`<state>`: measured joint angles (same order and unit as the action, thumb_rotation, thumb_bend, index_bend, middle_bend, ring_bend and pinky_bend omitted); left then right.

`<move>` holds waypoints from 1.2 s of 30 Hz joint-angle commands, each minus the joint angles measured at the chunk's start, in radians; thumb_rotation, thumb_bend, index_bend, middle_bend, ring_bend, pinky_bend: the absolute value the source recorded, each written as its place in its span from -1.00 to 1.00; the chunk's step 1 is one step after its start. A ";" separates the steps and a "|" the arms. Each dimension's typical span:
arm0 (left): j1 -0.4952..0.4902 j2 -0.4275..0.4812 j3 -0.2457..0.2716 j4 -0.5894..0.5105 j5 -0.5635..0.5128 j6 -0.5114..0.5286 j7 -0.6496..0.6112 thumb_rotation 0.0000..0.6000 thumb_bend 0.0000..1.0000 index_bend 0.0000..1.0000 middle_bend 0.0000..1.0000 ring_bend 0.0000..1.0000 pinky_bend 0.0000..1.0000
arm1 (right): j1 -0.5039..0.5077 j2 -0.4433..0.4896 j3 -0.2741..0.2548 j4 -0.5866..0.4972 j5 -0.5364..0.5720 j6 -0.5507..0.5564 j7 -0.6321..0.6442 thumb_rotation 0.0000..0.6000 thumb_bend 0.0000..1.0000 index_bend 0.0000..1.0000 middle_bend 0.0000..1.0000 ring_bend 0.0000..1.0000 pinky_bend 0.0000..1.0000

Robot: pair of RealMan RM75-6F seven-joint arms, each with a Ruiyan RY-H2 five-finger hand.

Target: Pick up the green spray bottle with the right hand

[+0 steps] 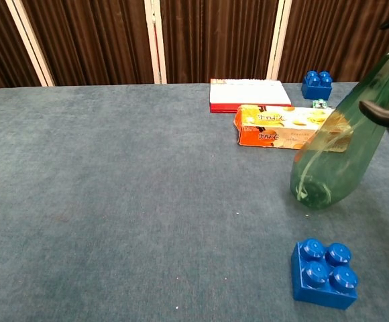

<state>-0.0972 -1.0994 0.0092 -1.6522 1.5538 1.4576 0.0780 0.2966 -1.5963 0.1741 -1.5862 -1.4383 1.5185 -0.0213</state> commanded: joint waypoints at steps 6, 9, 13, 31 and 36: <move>0.000 0.001 0.000 -0.001 0.001 0.002 -0.001 1.00 -1.00 -1.00 -1.00 -1.00 -0.93 | 0.001 -0.011 -0.006 0.013 0.000 -0.016 -0.024 1.00 0.10 0.81 -0.40 -1.00 -0.84; 0.000 0.002 0.001 0.000 0.002 0.001 -0.003 1.00 -1.00 -1.00 -1.00 -1.00 -0.93 | 0.001 -0.011 -0.010 0.015 -0.006 -0.019 -0.027 1.00 0.00 0.62 -0.46 -1.00 -0.84; 0.000 0.001 0.001 0.000 0.001 -0.001 -0.004 1.00 -1.00 -1.00 -1.00 -1.00 -0.93 | 0.000 0.001 -0.026 0.021 -0.032 -0.024 -0.019 1.00 -0.18 0.06 -0.63 -1.00 -0.89; 0.000 0.003 0.000 0.002 0.001 0.002 -0.012 1.00 -1.00 -1.00 -1.00 -1.00 -0.93 | 0.001 0.056 -0.048 -0.016 -0.062 -0.059 -0.015 1.00 -0.48 -1.00 -0.94 -1.00 -0.97; 0.001 0.004 -0.001 0.002 0.001 0.003 -0.015 1.00 -1.00 -1.00 -1.00 -1.00 -0.93 | -0.007 0.071 -0.049 -0.033 -0.071 -0.047 -0.017 1.00 -0.48 -1.00 -0.99 -1.00 -0.99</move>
<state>-0.0967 -1.0955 0.0087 -1.6500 1.5549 1.4604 0.0634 0.2914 -1.5281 0.1256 -1.6166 -1.5071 1.4687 -0.0379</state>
